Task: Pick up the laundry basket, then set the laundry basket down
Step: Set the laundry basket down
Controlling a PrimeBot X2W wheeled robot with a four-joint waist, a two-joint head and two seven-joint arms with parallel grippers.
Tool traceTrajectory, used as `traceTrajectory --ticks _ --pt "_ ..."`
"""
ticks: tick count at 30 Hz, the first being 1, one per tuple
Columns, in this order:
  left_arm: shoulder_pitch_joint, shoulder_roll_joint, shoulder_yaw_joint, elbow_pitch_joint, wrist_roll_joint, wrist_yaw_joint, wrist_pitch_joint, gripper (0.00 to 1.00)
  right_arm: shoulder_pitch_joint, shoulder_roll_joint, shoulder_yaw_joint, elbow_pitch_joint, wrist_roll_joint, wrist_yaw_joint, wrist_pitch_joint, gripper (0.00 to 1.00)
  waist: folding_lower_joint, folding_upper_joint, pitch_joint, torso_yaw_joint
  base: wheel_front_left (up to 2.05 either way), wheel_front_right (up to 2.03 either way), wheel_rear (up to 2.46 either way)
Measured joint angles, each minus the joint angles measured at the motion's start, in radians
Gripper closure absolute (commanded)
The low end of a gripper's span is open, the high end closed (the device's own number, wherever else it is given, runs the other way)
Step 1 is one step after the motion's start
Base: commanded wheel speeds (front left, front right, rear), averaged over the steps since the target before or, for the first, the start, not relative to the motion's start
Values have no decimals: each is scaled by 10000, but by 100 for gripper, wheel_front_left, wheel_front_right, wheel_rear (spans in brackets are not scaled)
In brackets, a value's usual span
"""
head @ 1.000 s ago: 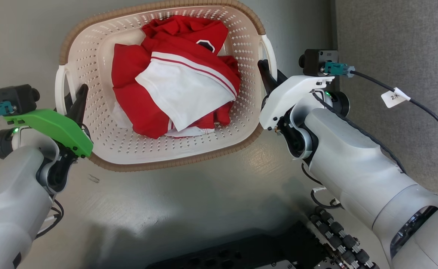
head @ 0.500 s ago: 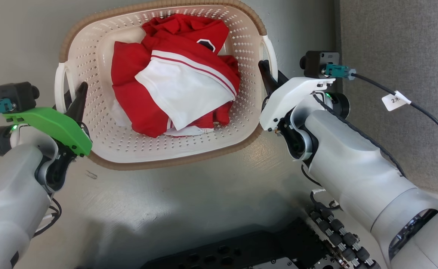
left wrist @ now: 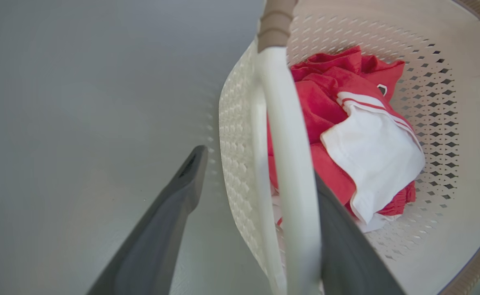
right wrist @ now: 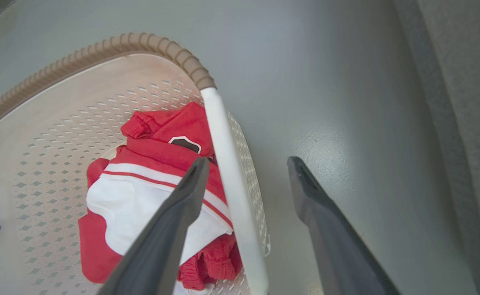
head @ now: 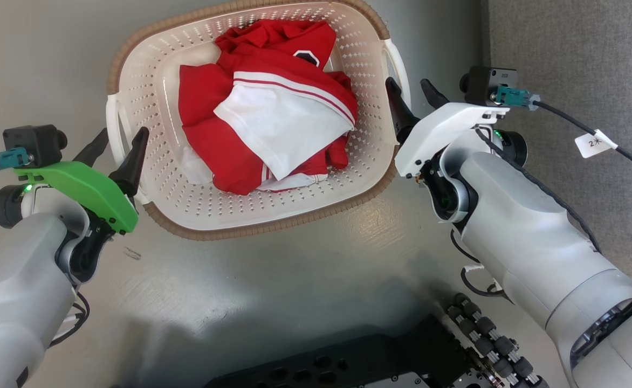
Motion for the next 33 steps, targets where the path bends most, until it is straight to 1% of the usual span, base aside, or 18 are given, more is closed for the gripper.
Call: traceTrajectory --ticks 8,16,24,33 --pt "1 0 -105 92 -13 0 0 0 143 0 -44 -56 -199 -2 0 0 0 0 -173 28 0 0 0" --pt "212 -35 -157 238 -194 0 0 0 603 0 -52 -203 -255 -2 0 0 0 0 -720 12 0 0 0" --pt "736 -88 -40 305 -132 0 0 0 986 4 -174 -393 -474 -2 0 0 0 0 -1555 -45 0 0 0" --pt "1256 -265 562 -259 10 0 0 0 1495 2 -729 -470 -1011 -2 0 0 -1 0 -2740 -73 0 0 0"
